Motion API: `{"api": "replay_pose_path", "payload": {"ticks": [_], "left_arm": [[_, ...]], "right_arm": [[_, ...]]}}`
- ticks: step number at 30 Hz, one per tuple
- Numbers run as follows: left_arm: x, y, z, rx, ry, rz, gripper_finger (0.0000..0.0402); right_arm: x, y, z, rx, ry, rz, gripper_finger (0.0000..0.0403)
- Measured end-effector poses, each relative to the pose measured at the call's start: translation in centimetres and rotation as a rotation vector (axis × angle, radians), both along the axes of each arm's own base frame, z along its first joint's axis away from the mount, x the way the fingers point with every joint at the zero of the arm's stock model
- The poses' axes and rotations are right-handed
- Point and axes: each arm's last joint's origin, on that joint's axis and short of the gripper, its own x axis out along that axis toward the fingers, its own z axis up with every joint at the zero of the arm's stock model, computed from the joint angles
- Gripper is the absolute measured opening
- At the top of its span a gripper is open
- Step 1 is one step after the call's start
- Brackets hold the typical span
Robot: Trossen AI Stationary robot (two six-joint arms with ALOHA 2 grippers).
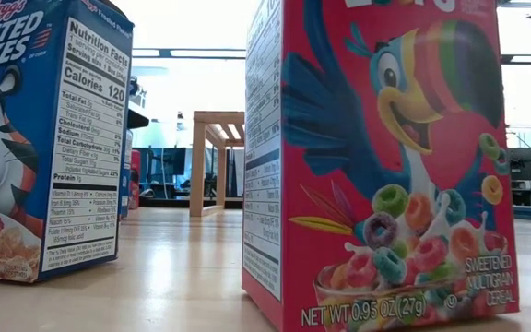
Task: Stack cereal on shelf
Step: Adjust the cereal boxes on the shelf
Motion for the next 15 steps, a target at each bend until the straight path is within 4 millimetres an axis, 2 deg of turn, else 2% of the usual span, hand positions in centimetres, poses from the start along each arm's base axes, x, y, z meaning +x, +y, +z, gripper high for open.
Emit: {"api": "replay_pose_path", "payload": {"ticks": [11,15], "left_arm": [[0.0,0.0,0.0,-0.001,-0.005,0.001,0.0005],[0.0,0.0,0.0,-0.001,-0.006,0.0,0.0005]], "right_arm": [[1.0,-4.2,-2.3,0.03,0.046,-0.105,0.0],[0.9,-5.1,-2.7,0.032,0.049,-0.134,0.0]]}}
